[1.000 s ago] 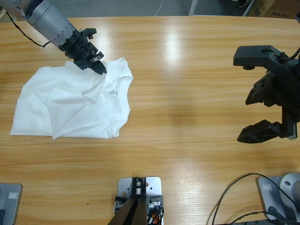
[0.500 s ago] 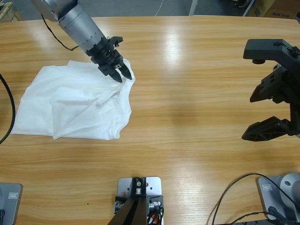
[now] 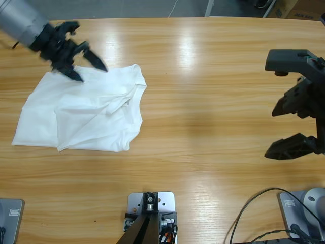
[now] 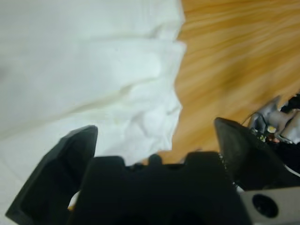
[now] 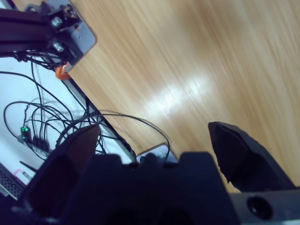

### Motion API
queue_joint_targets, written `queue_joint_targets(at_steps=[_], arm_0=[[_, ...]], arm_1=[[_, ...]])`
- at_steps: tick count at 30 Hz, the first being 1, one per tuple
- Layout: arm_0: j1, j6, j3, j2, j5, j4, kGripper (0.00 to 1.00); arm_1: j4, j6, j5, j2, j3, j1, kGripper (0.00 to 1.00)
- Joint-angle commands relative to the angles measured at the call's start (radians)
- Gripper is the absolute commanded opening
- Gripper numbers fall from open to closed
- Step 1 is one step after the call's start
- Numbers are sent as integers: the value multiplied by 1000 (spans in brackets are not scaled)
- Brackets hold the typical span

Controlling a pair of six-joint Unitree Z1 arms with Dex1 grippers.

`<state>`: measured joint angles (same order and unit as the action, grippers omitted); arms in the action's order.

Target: Fold clothes

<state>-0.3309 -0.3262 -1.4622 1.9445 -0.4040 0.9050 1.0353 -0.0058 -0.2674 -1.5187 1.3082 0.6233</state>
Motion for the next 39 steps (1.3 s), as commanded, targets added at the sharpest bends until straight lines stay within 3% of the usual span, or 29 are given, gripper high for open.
queue_joint_targets(at_steps=[1,9,14,21,30,39], arm_0=[[10,-125,483,-150,14,-318,954],[32,-133,561,-230,13,-386,950],[97,-124,653,-358,-86,-551,950],[154,-121,742,-305,-75,-567,950],[315,-70,730,-303,-82,-569,950],[325,-31,709,-226,-114,-569,950]], arm_1=[[-8,2,-16,41,-50,-8,945],[3,11,-18,52,-66,2,945],[2,16,-15,50,-68,7,945],[8,26,-13,57,-70,18,945],[13,29,-13,48,-75,23,945],[15,33,-10,43,-73,24,945]])
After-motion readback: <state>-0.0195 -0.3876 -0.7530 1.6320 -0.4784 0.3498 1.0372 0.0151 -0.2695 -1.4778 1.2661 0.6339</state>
